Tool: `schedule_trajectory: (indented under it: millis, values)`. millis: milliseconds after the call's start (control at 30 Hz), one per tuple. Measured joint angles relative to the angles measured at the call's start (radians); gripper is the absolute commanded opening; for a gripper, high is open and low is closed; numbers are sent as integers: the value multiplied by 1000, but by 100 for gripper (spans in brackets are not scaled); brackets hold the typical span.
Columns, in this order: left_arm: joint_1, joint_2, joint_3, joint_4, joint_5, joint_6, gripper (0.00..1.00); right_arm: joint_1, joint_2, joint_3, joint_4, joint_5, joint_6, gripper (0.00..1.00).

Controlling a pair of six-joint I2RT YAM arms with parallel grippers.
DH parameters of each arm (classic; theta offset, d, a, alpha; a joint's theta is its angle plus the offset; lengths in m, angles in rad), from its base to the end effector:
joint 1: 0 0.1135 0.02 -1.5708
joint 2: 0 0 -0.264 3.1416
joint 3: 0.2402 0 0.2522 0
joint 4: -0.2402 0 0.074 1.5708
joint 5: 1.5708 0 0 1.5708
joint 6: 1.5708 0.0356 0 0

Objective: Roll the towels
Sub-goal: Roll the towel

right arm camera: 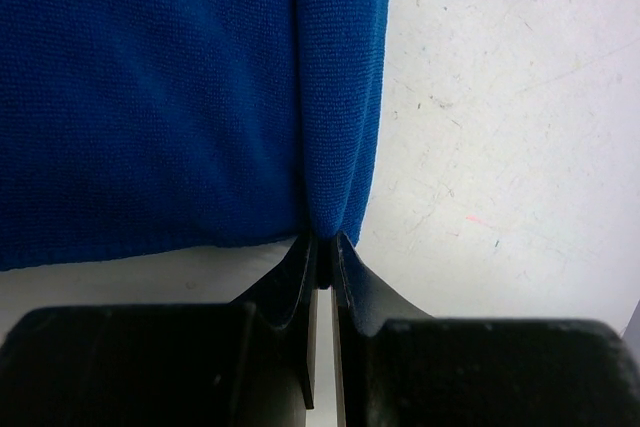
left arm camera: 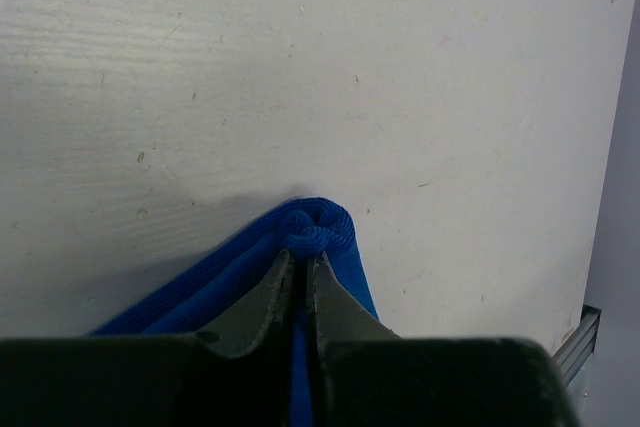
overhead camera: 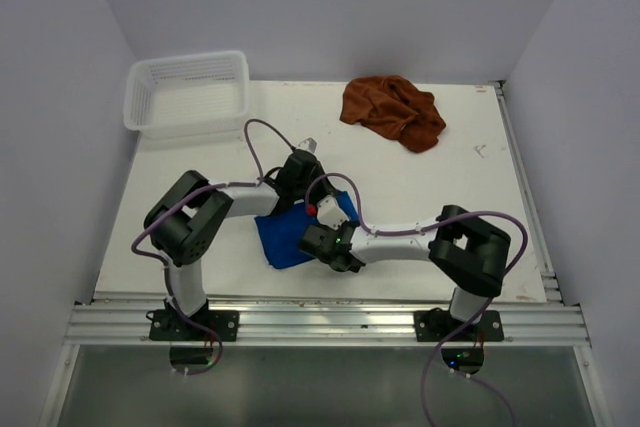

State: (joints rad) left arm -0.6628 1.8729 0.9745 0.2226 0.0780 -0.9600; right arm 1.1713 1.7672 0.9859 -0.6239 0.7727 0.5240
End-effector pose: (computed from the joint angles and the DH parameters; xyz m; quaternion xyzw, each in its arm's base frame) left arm 0.3006 -0.2382 0.1428 -0.1167 0.8934 -0.3378 0.2722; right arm 0.1412 0.2705 0.1444 -0.2640 0.8851 -0.1911 0.3322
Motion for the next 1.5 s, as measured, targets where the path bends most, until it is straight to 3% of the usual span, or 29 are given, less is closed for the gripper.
schedule_trajectory:
  millis: [300, 800, 1067, 1300, 1500]
  values:
    - [1, -3, -14, 24, 2, 1, 0, 0, -32, -32, 36, -18, -4, 19]
    - [24, 5, 41, 53, -57, 30, 0, -13, -337, -118, 53, -165, 1, 29]
    - [12, 5, 25, 52, -81, 36, 0, -366, -582, -194, 166, -394, 18, 21]
    - [12, 5, 6, 47, -95, 36, 0, -531, -507, -188, 253, -586, 20, 15]
    - [12, 2, -1, 47, -105, 36, 0, -560, -391, -185, 326, -685, 38, 23]
